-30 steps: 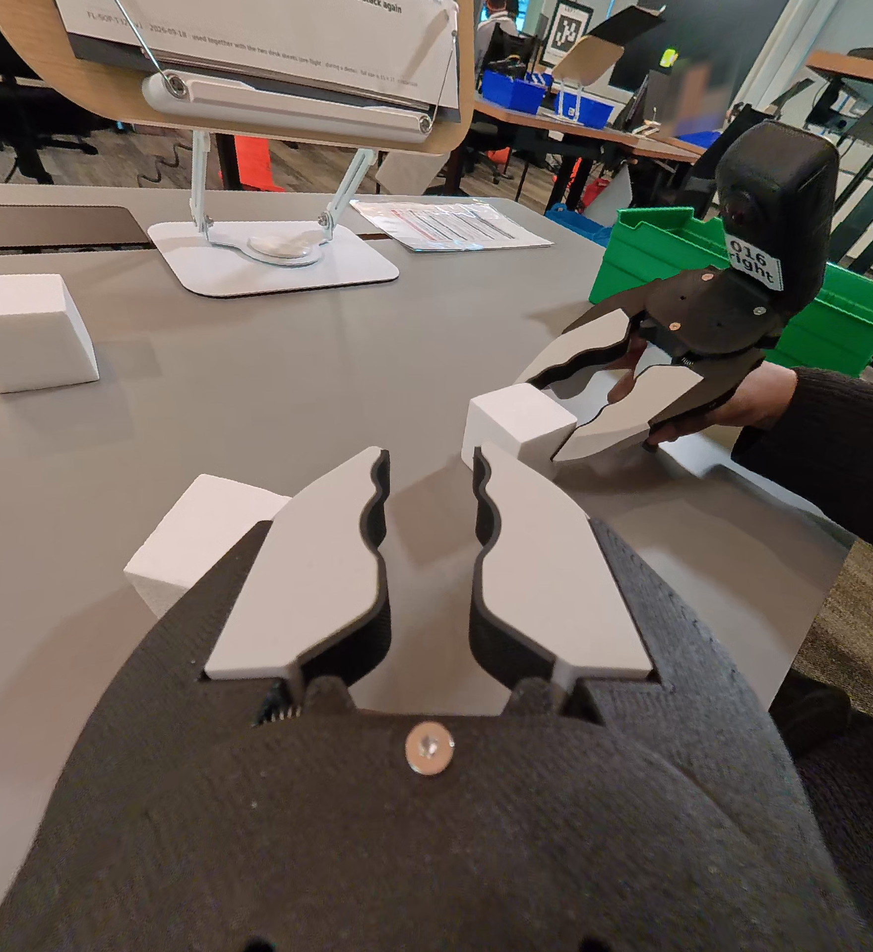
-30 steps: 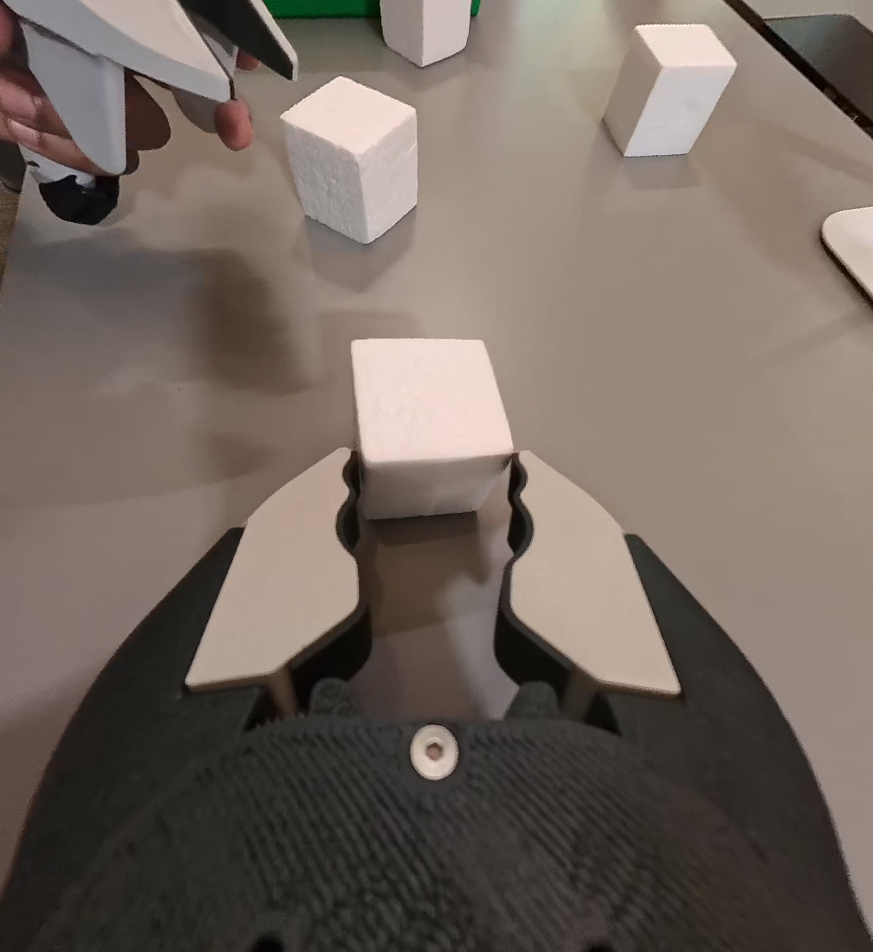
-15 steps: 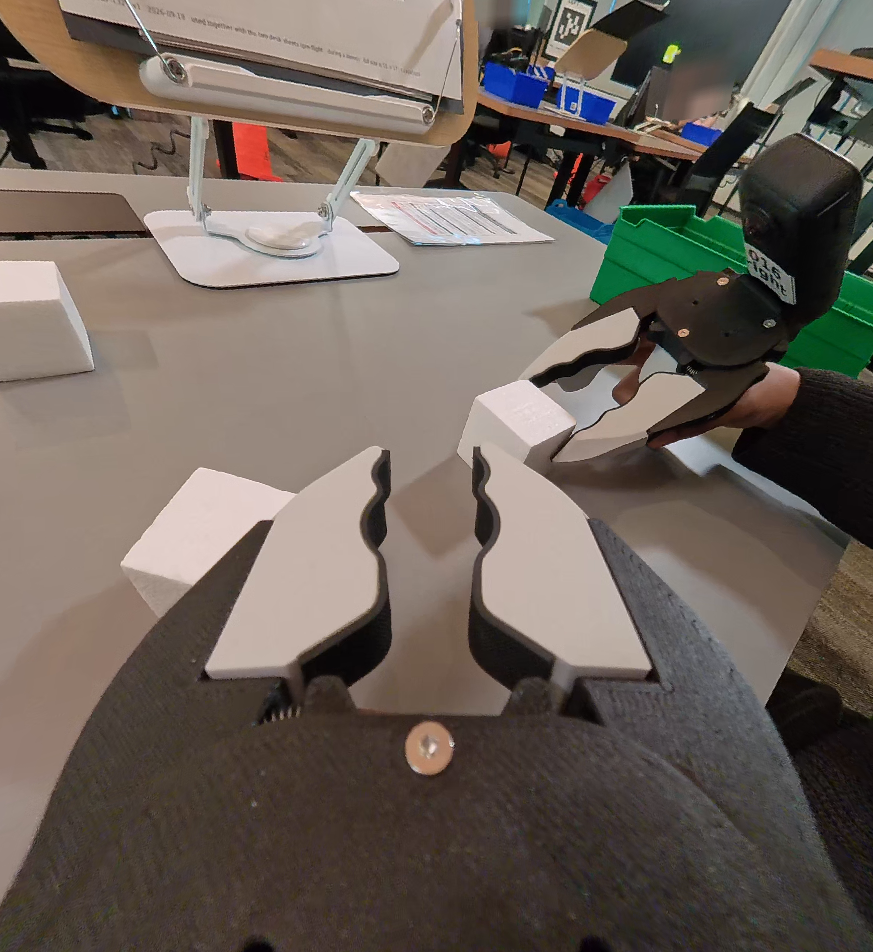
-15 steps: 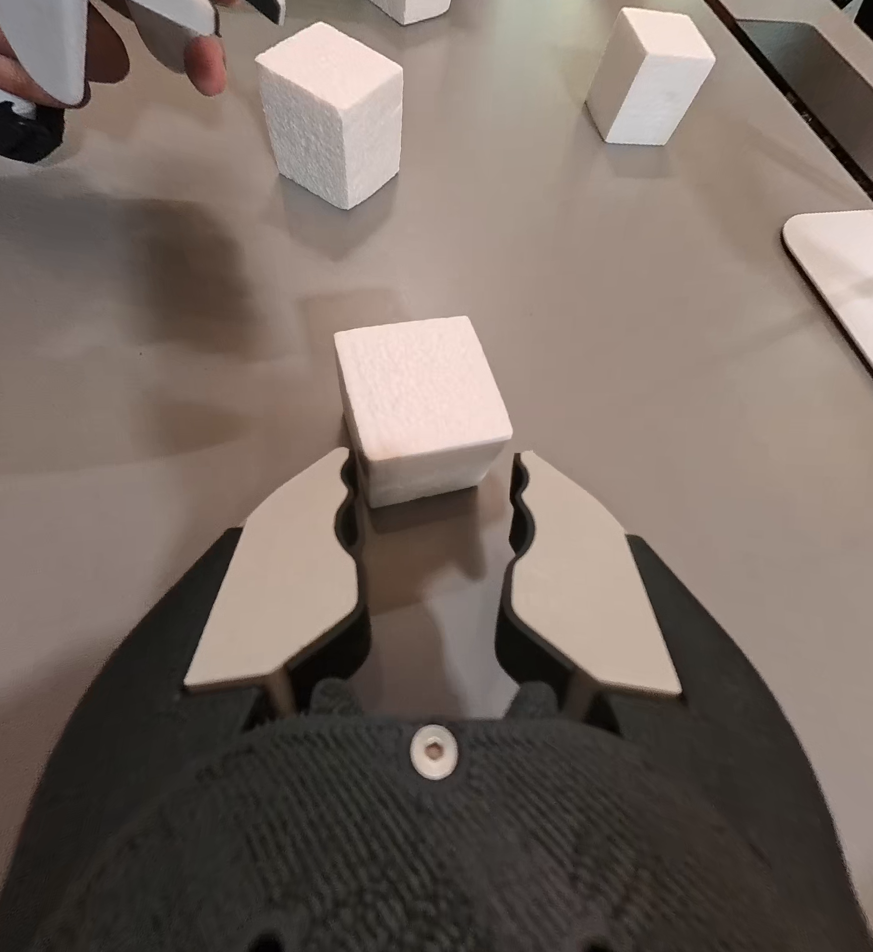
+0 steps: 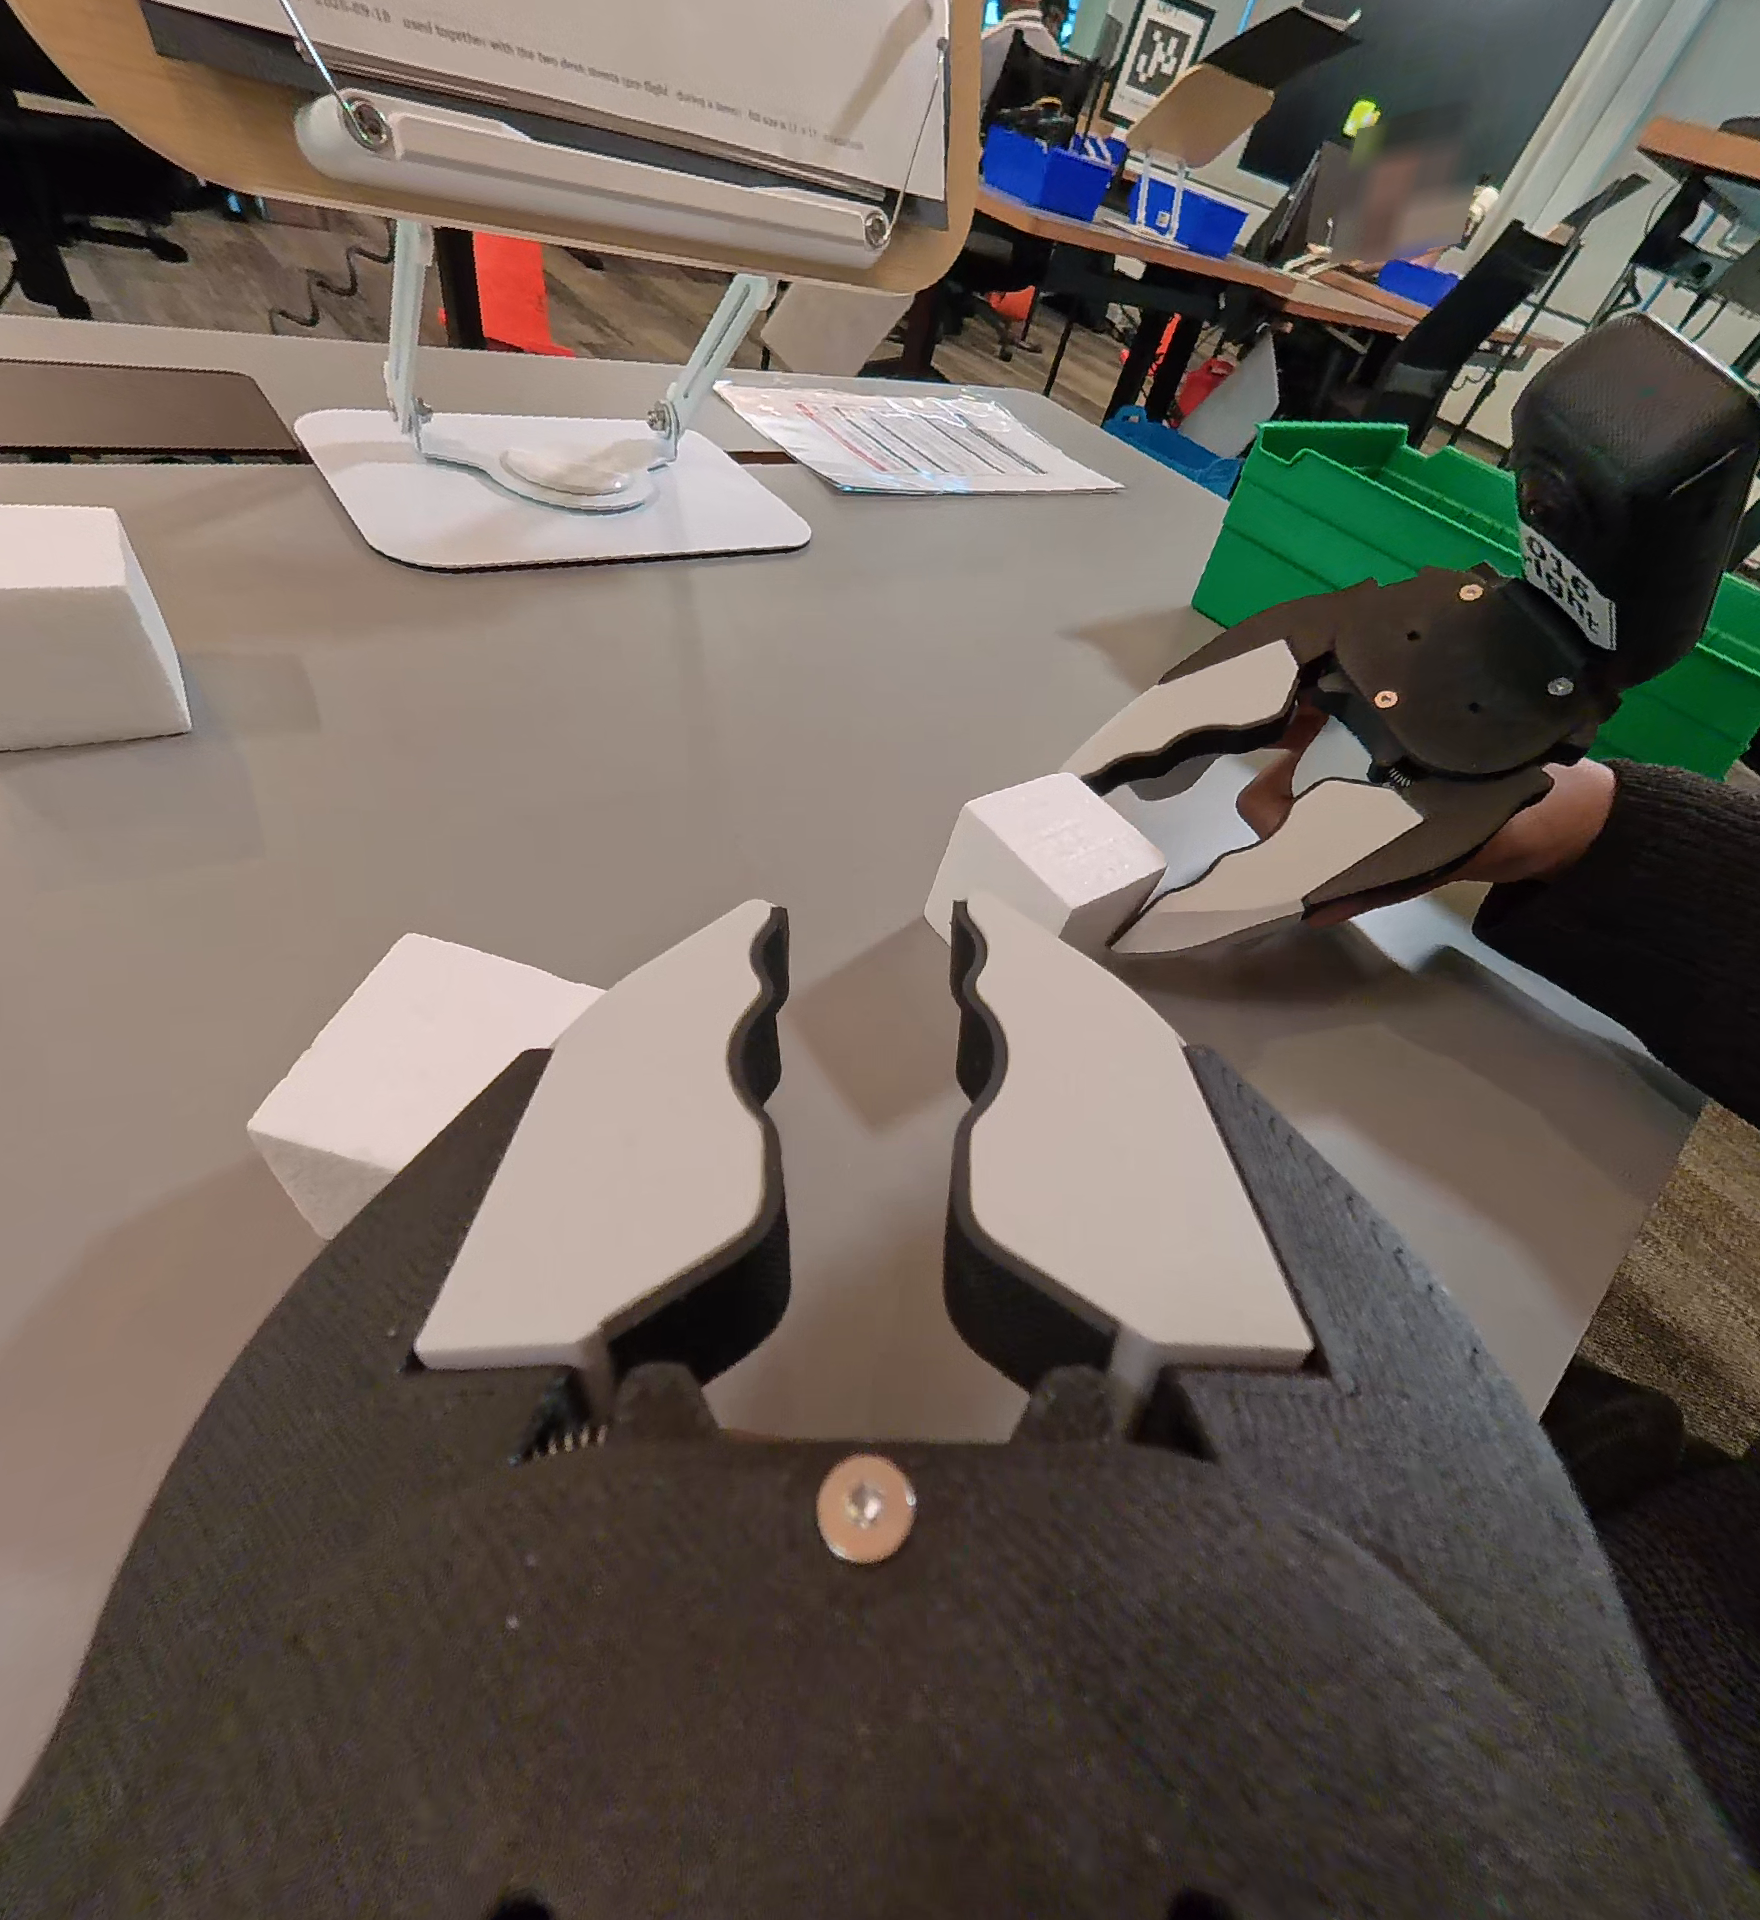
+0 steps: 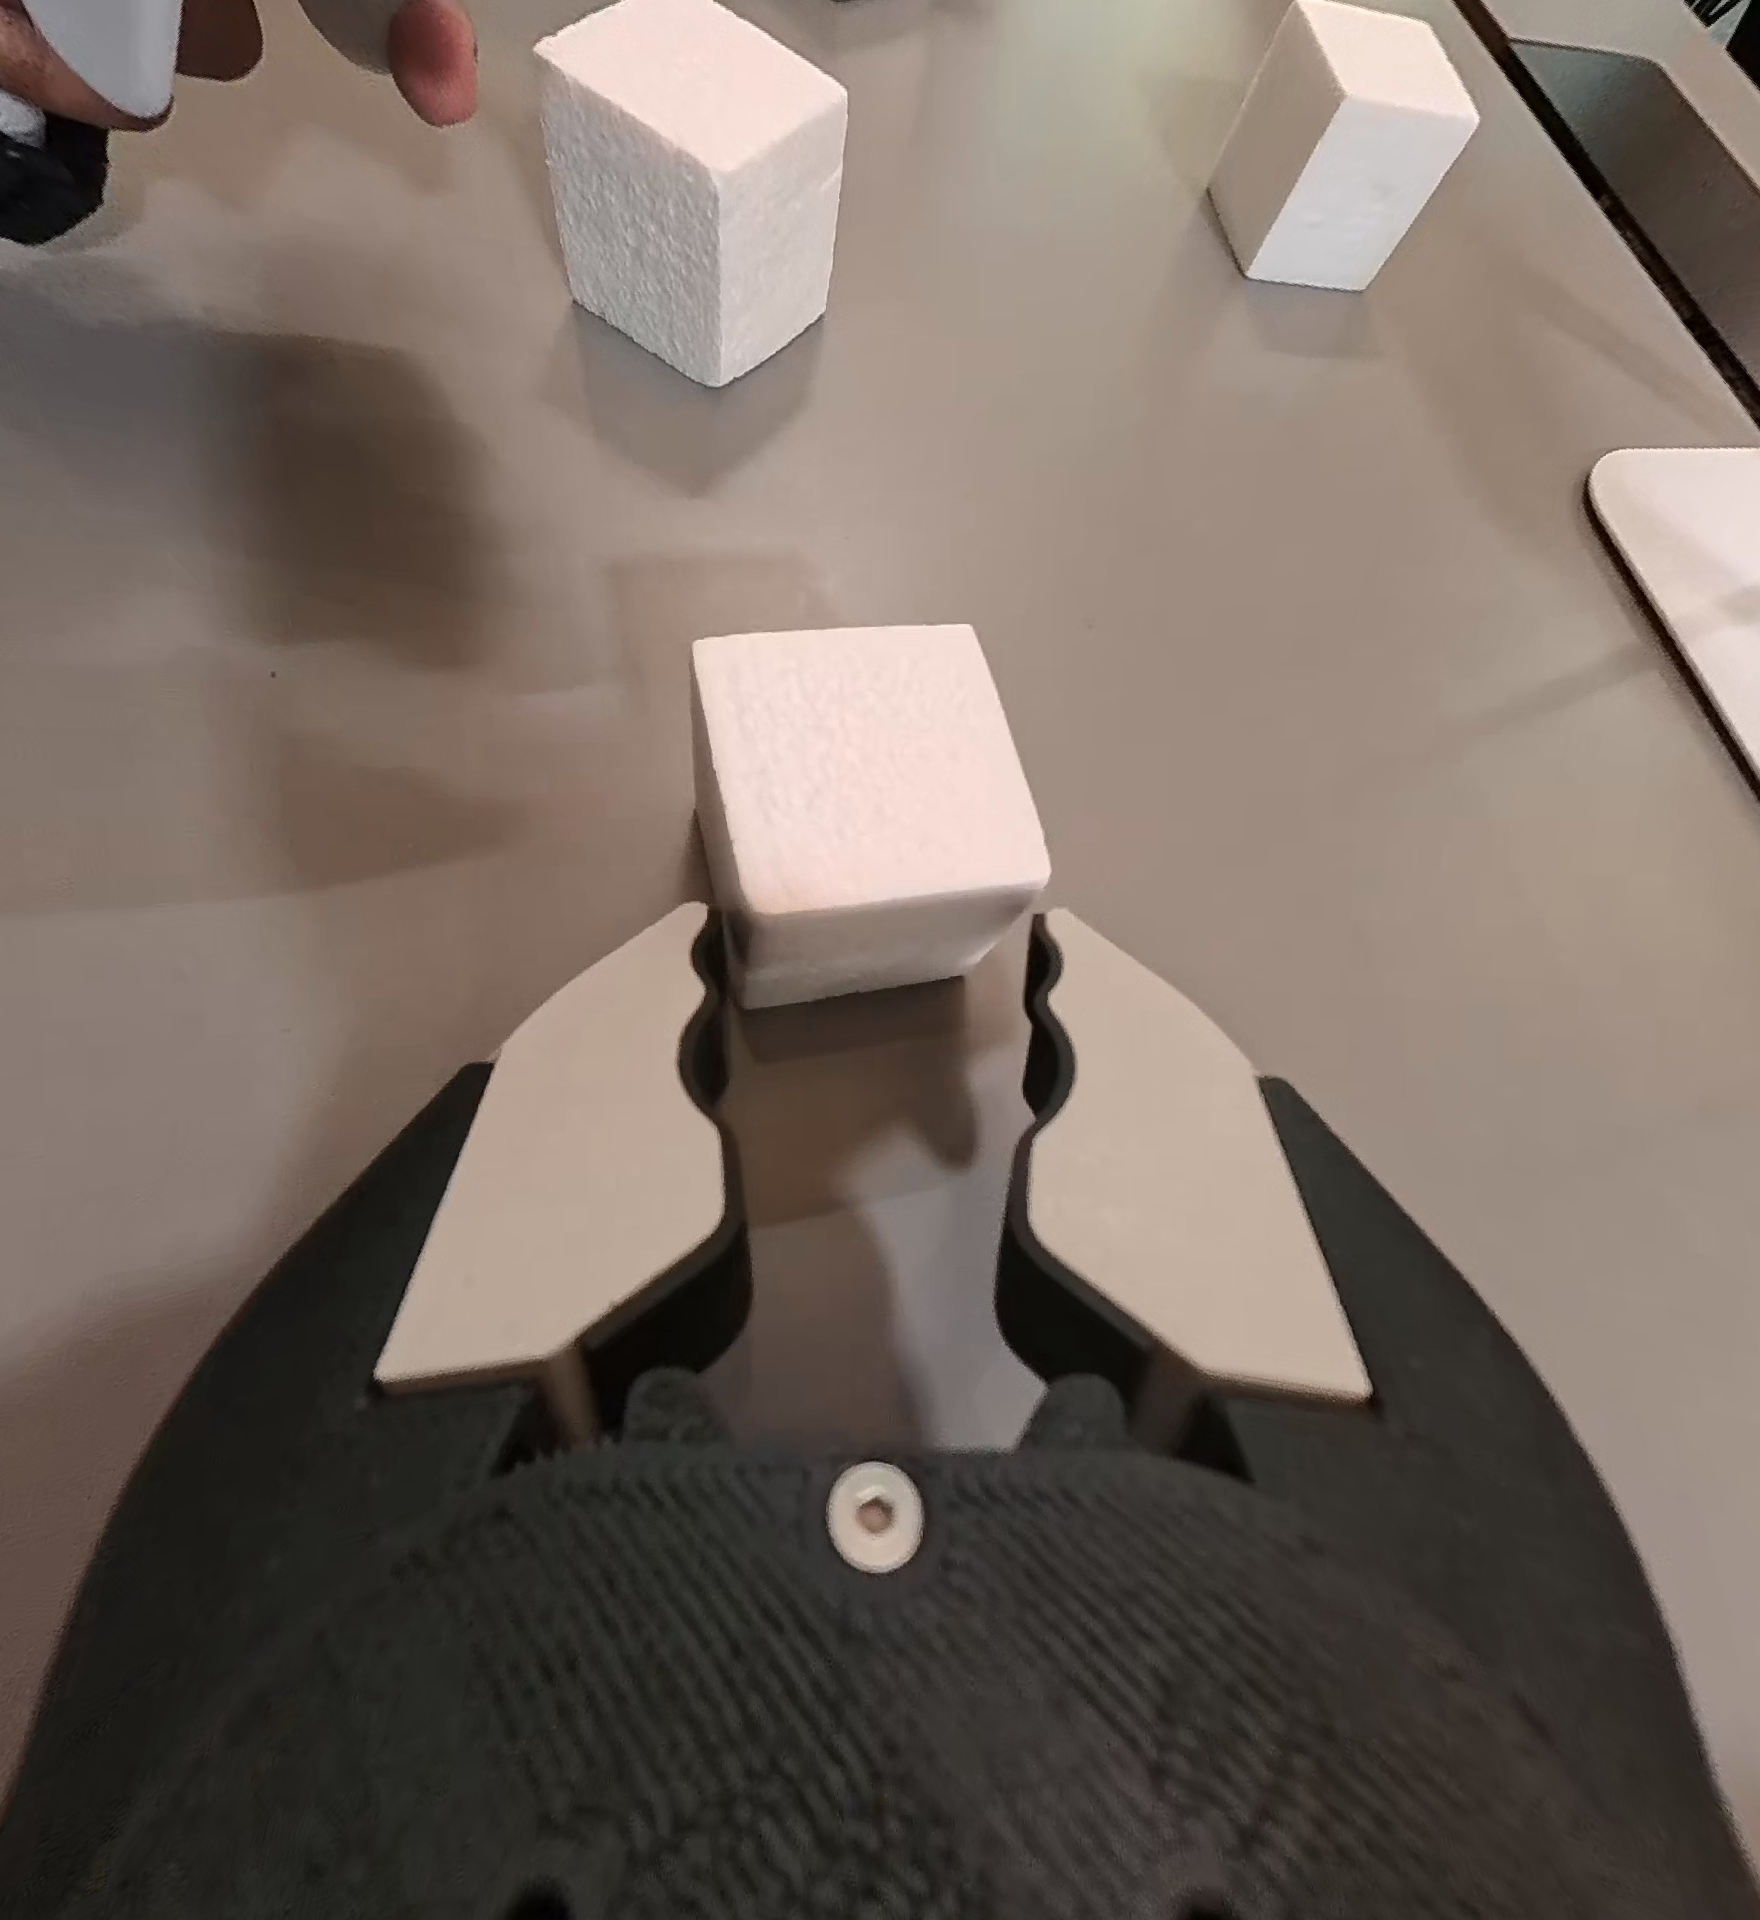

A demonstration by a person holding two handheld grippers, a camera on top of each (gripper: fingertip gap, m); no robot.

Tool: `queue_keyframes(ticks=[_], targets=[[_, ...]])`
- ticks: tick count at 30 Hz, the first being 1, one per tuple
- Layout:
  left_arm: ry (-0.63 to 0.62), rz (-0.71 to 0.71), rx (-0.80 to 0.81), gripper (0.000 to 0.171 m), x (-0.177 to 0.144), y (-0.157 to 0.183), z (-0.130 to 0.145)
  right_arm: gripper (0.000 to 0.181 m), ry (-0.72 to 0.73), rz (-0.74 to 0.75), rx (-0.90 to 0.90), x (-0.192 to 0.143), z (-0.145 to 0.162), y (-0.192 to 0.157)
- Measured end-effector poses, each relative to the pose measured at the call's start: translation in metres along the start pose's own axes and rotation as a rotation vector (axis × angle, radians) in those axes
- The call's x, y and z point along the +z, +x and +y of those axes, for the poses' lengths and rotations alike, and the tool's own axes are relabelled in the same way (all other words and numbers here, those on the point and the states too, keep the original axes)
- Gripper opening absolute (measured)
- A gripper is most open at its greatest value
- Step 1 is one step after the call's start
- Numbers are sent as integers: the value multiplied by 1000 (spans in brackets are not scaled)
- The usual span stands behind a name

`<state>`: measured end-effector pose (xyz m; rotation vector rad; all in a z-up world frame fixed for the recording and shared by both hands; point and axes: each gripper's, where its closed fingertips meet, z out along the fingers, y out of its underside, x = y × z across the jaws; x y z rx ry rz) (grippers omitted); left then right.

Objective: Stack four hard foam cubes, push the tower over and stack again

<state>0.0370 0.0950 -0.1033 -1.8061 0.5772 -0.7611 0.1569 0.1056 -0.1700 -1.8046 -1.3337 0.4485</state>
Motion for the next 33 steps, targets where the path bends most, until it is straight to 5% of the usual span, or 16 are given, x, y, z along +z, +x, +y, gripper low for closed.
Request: queue_keyframes(ticks=[33], targets=[[-23,7,-16,30,3,0,5,55,94,21,62,1,-12,37]])
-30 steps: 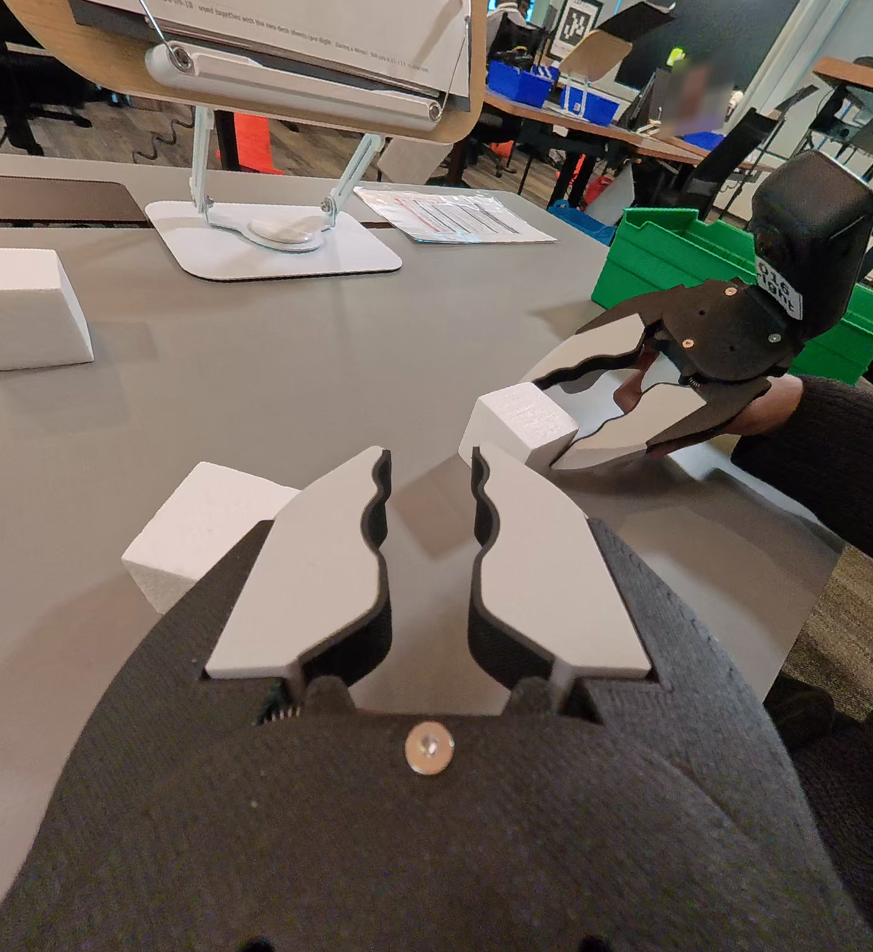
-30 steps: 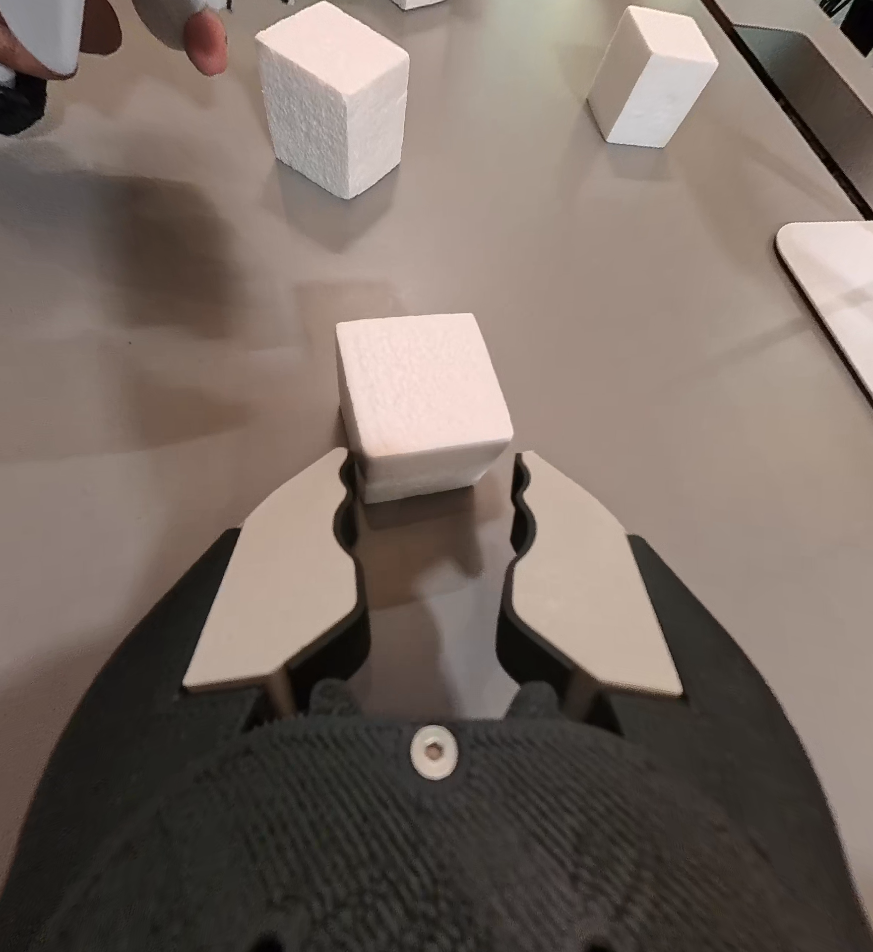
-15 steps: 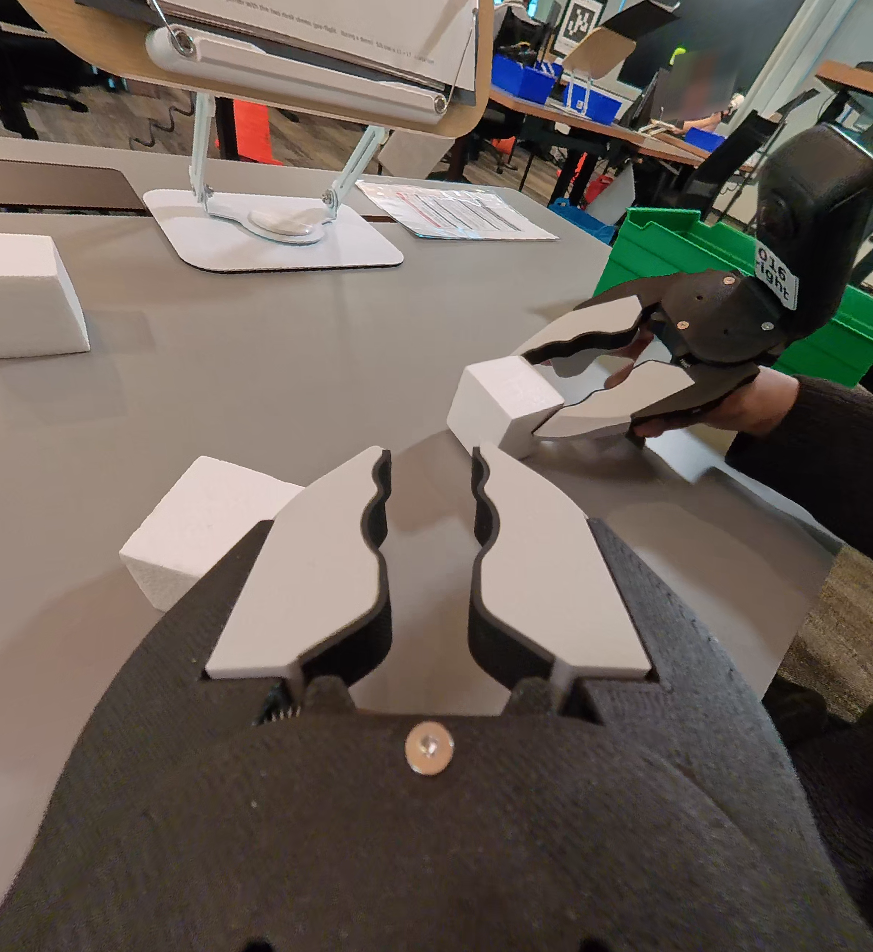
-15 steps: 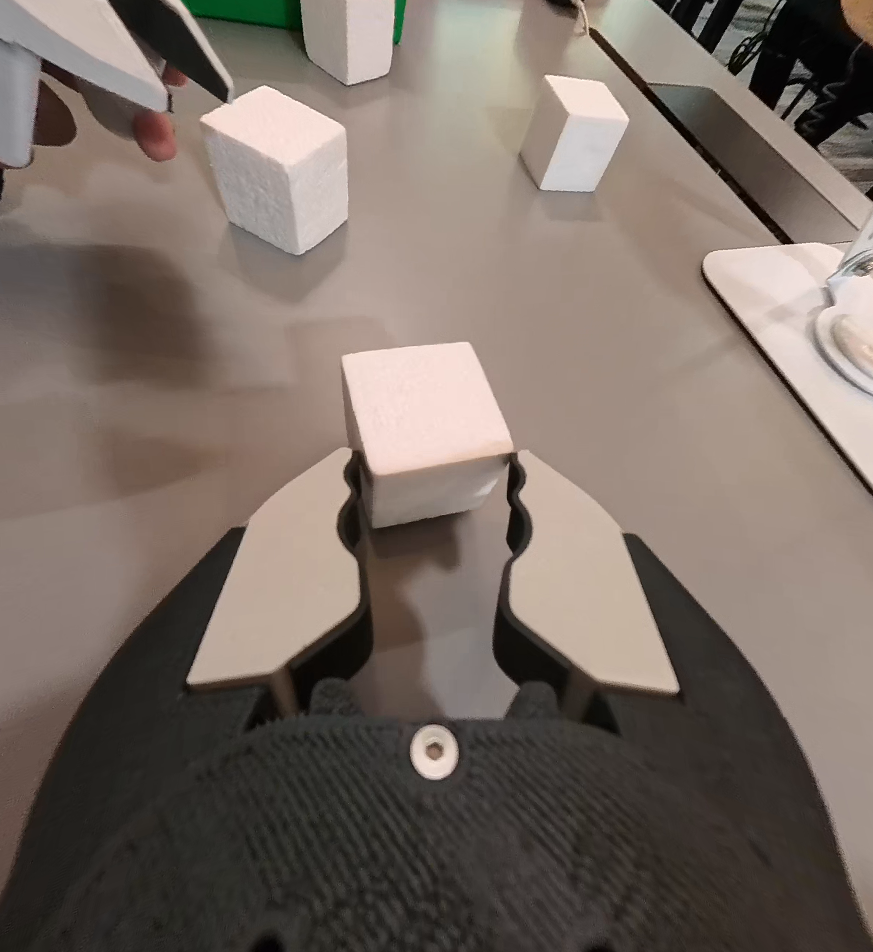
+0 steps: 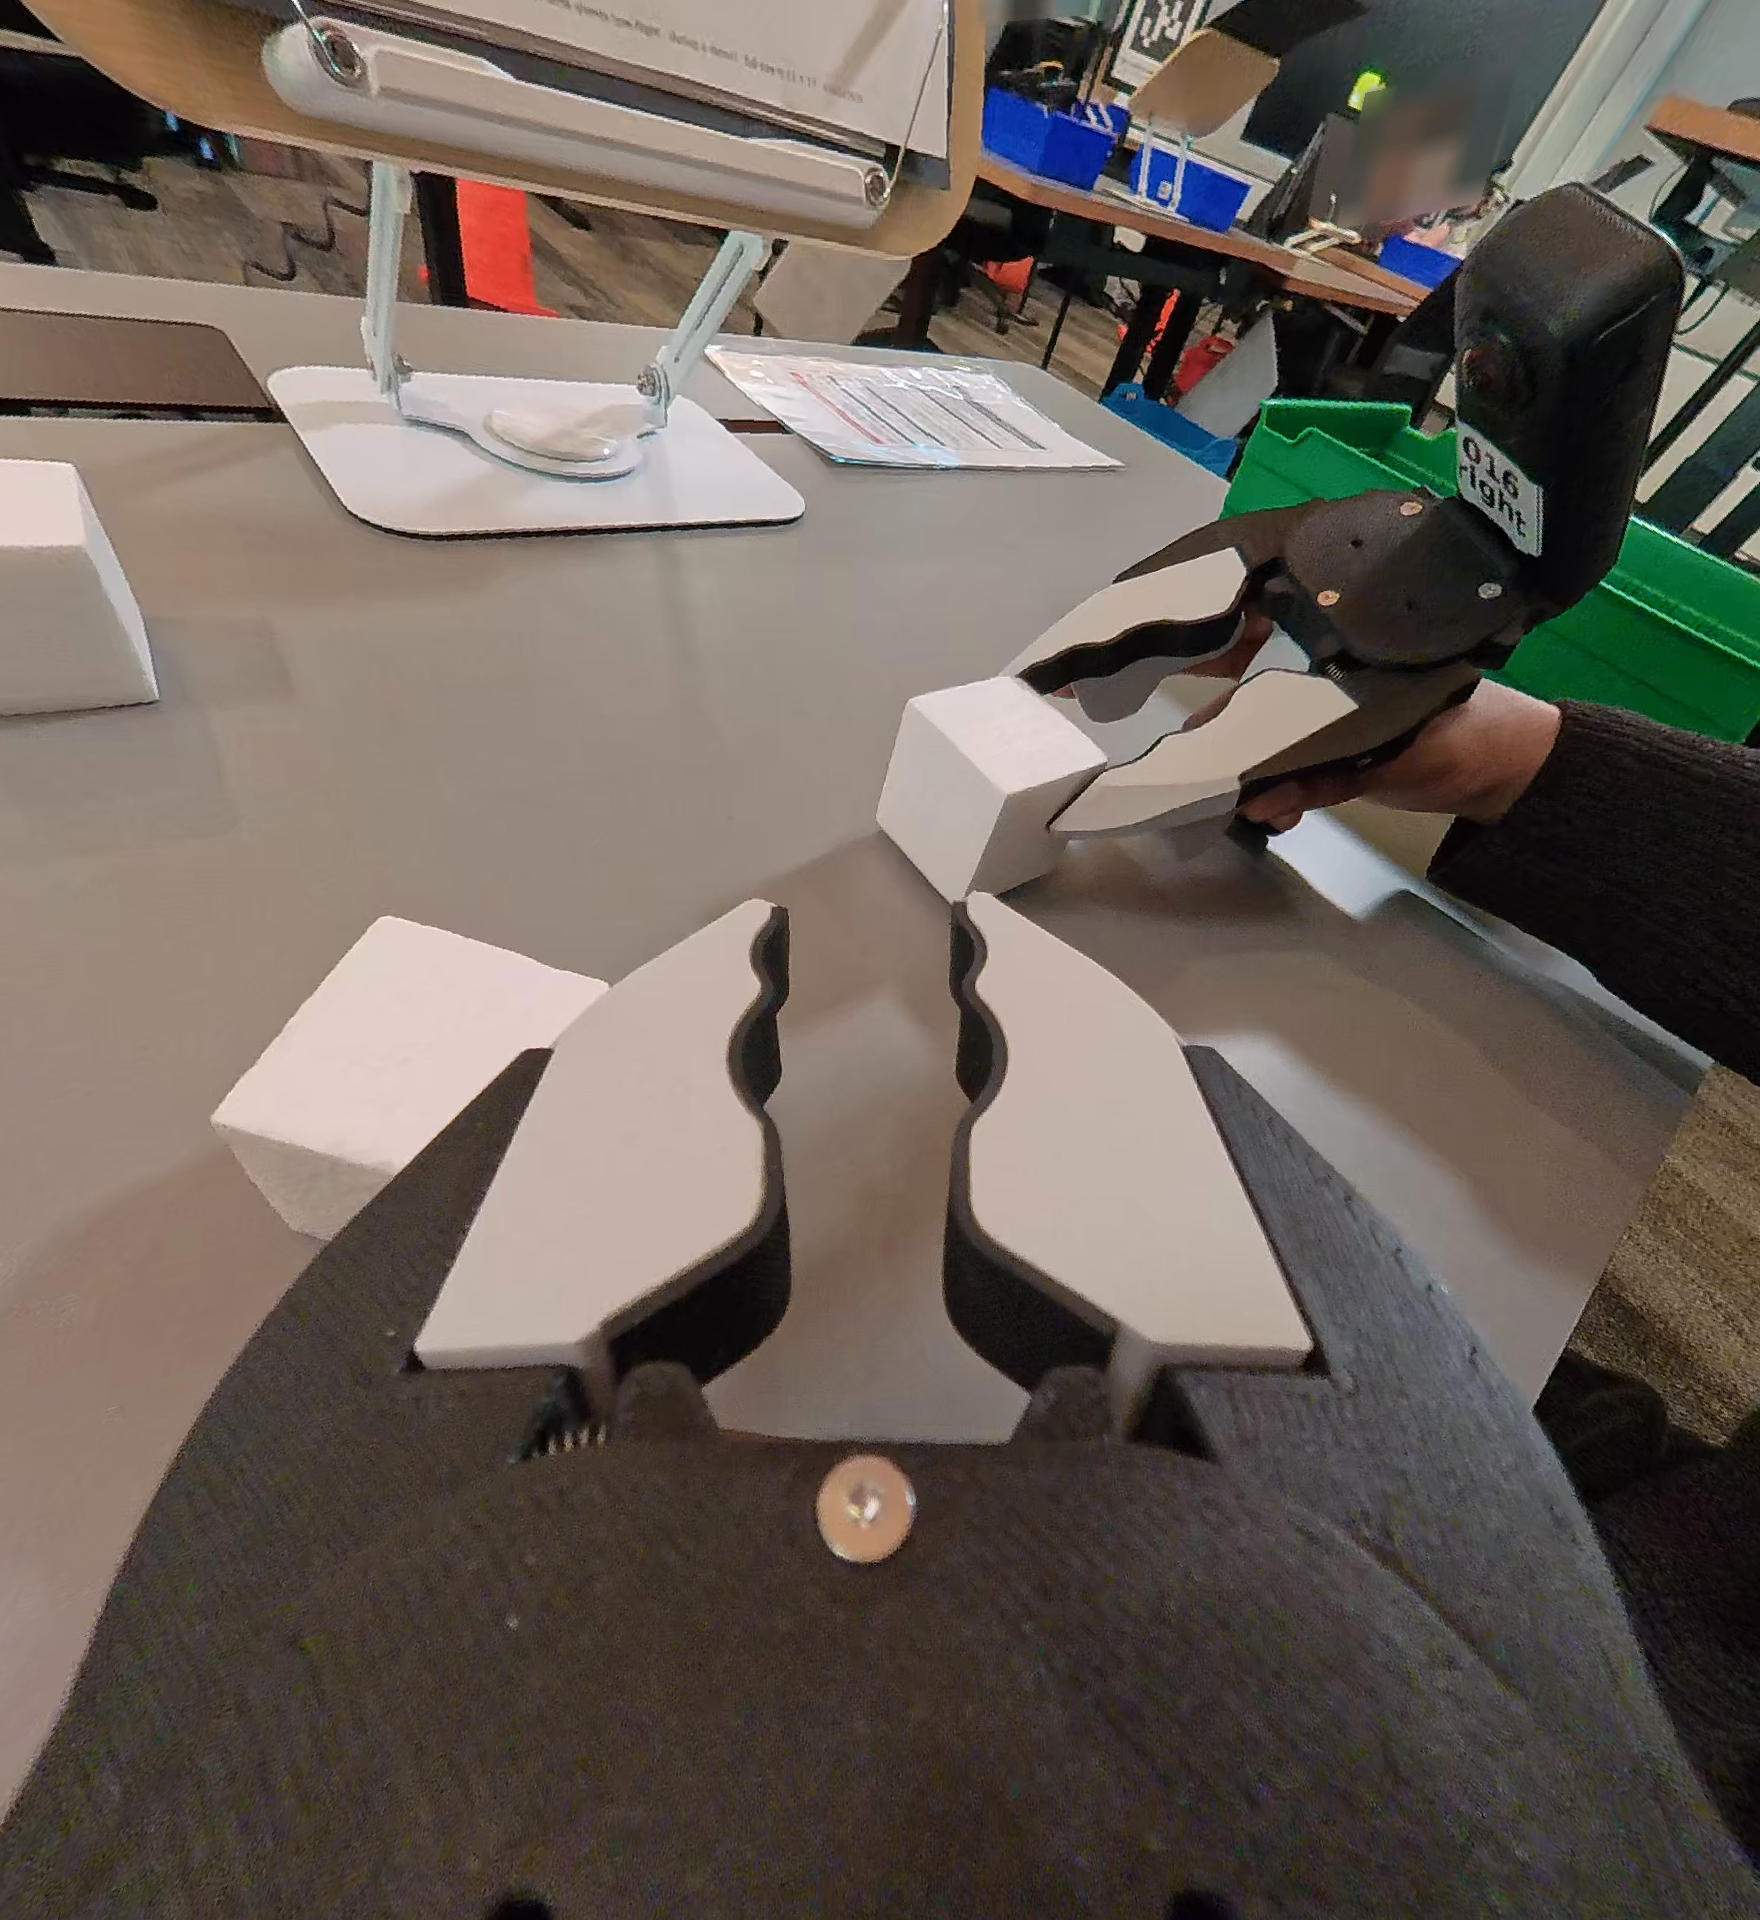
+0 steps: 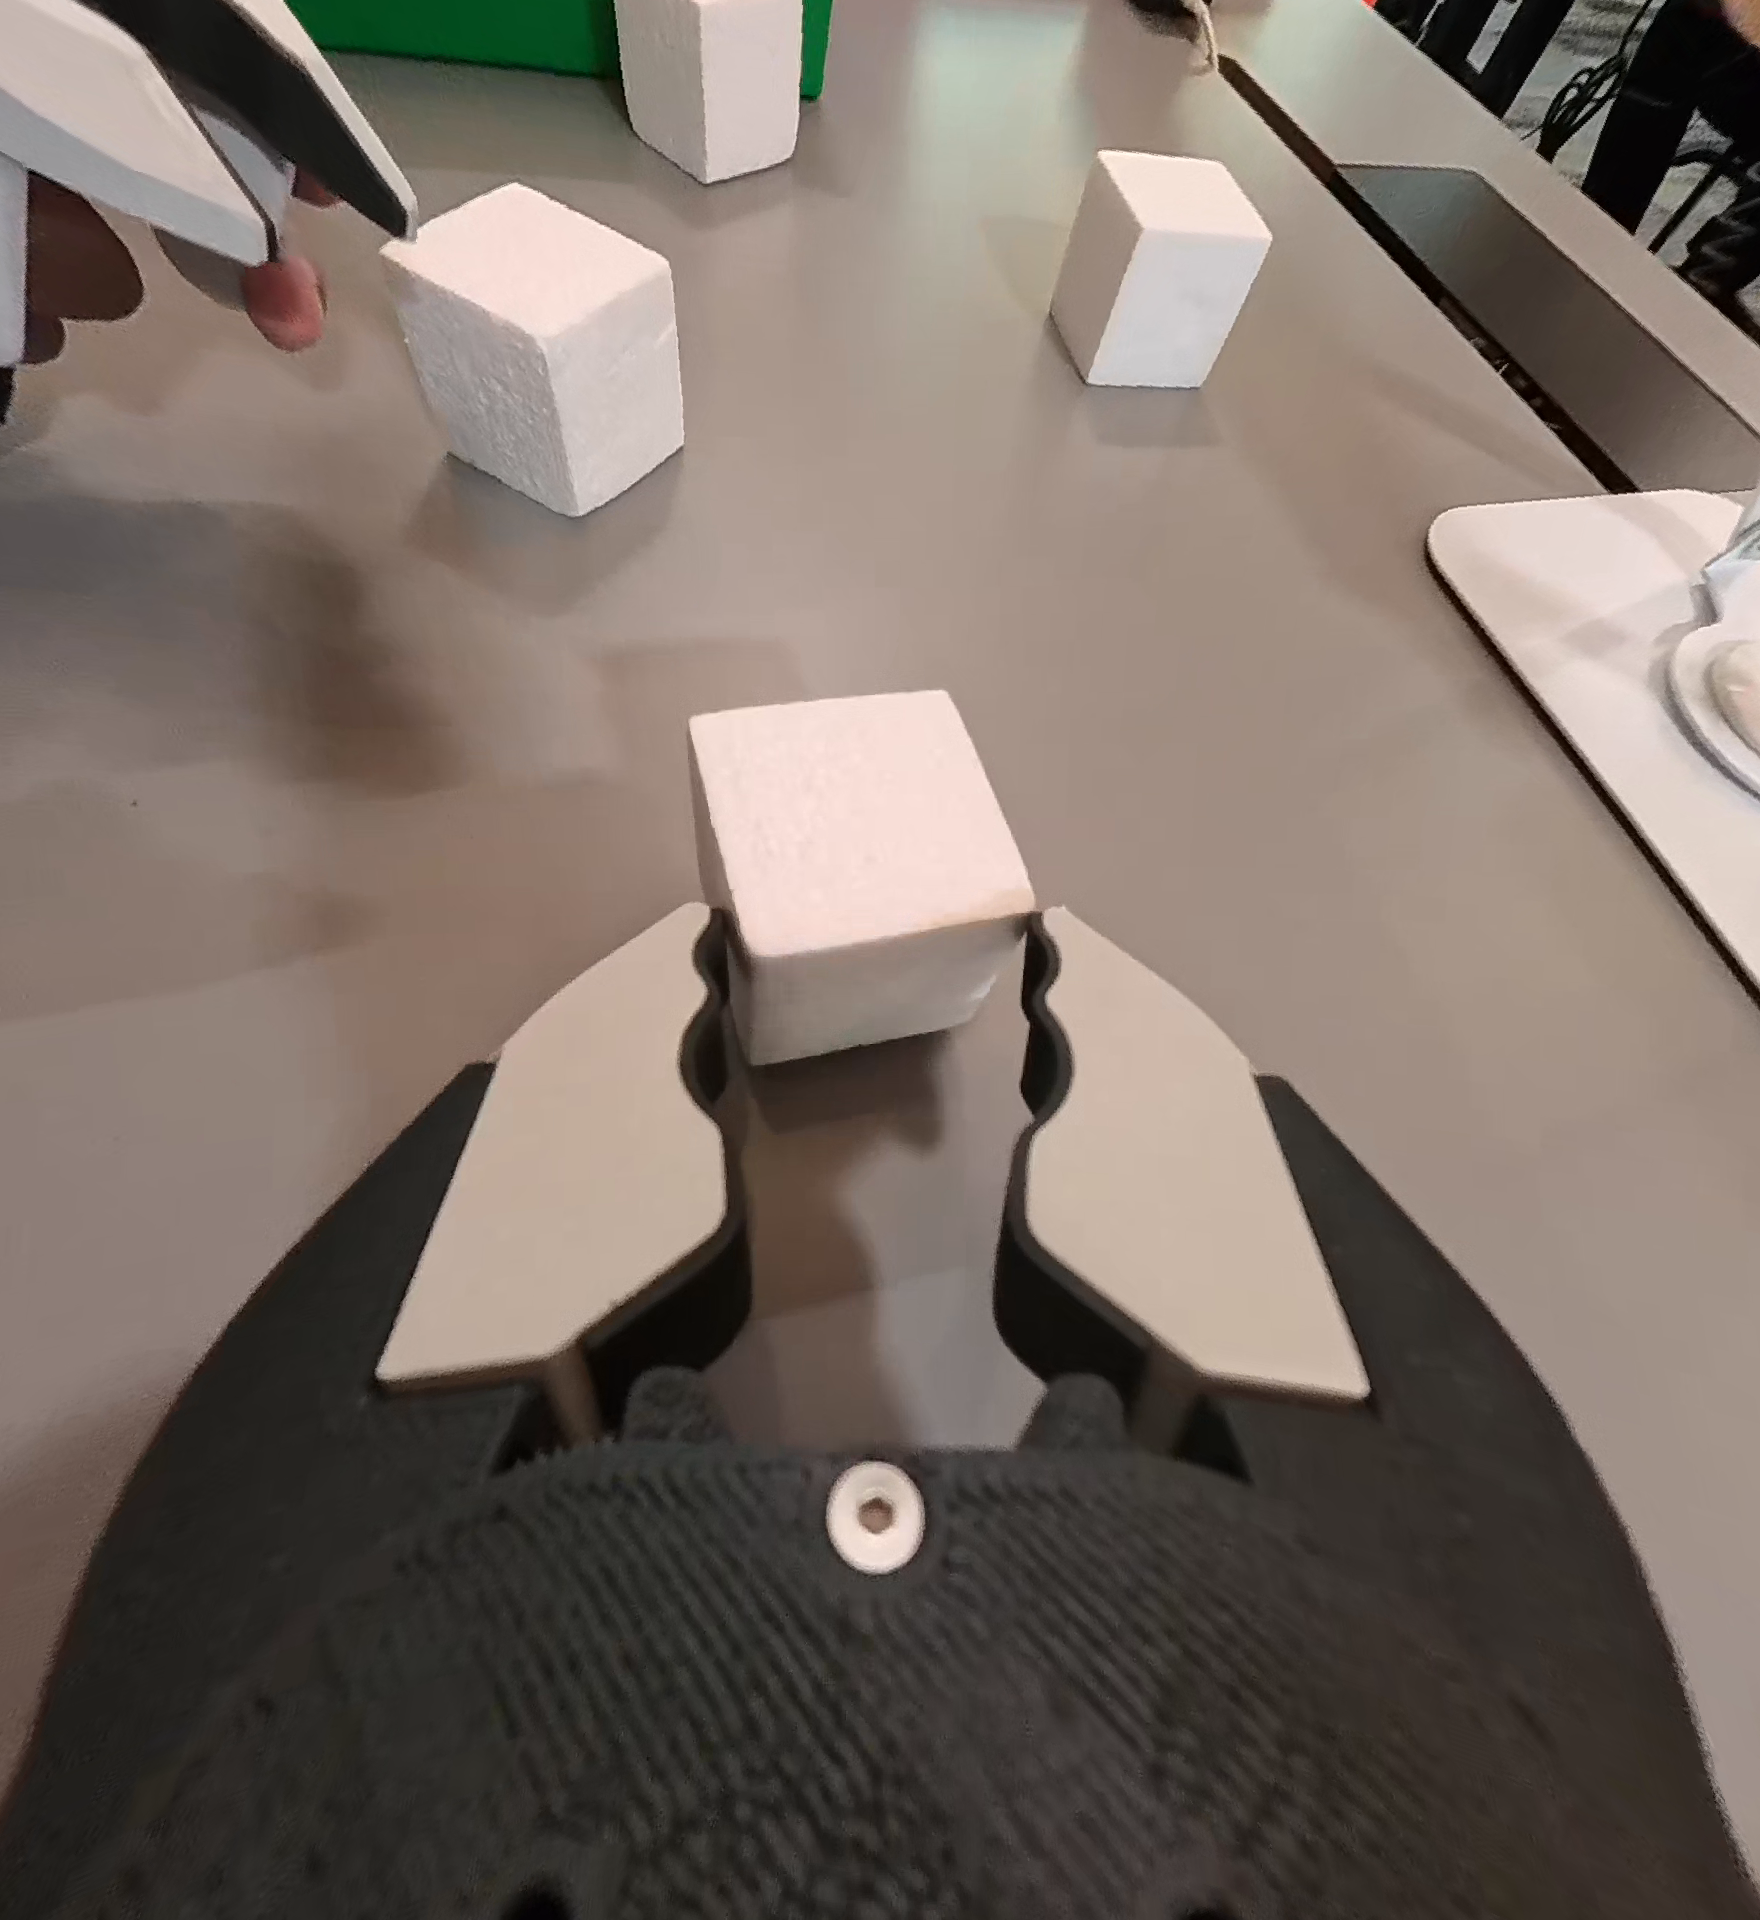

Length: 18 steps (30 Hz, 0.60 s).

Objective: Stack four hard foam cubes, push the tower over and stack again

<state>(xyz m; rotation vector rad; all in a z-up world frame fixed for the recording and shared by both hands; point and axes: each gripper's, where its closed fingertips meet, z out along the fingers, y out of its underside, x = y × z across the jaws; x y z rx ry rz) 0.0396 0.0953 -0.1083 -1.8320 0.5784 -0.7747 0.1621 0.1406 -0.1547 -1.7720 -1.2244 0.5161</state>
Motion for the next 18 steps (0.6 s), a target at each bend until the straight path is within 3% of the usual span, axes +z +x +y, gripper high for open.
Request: queue_keyframes(ticks=[18], targets=[[-1,0,6,30,0,1,0,56,-25,18,-32,2,3,-2]])
